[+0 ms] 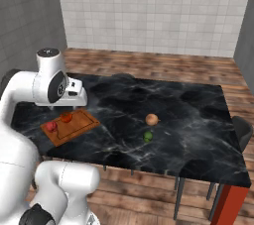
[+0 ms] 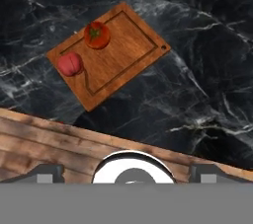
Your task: Place the avocado, onion, tomato, and bell pepper on the cutting board.
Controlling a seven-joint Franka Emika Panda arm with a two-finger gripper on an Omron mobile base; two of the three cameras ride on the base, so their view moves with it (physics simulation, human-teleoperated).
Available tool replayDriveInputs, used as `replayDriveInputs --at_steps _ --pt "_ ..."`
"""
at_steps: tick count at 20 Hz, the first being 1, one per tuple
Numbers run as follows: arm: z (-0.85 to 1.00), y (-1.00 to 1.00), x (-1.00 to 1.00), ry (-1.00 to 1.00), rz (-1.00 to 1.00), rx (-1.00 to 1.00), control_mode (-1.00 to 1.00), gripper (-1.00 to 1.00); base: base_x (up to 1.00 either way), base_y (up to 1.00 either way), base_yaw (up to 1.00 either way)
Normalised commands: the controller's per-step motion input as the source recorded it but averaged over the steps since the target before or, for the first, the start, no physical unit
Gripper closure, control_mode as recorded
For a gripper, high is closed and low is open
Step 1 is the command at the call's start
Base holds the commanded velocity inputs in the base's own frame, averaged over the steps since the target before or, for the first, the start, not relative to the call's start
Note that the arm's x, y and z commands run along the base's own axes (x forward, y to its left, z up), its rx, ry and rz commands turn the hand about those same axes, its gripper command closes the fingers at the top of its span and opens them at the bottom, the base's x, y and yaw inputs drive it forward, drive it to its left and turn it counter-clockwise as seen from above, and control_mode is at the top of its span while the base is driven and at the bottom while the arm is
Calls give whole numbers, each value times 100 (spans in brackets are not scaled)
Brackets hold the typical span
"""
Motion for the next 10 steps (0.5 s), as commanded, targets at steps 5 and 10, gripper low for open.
replayDriveInputs --at_steps 5,10 --pt "34 -25 -51 -16 -3 0 -100 -100 0 0 0" --pt "29 -13 -21 -15 -10 -5 -100 -100 0 0 0"
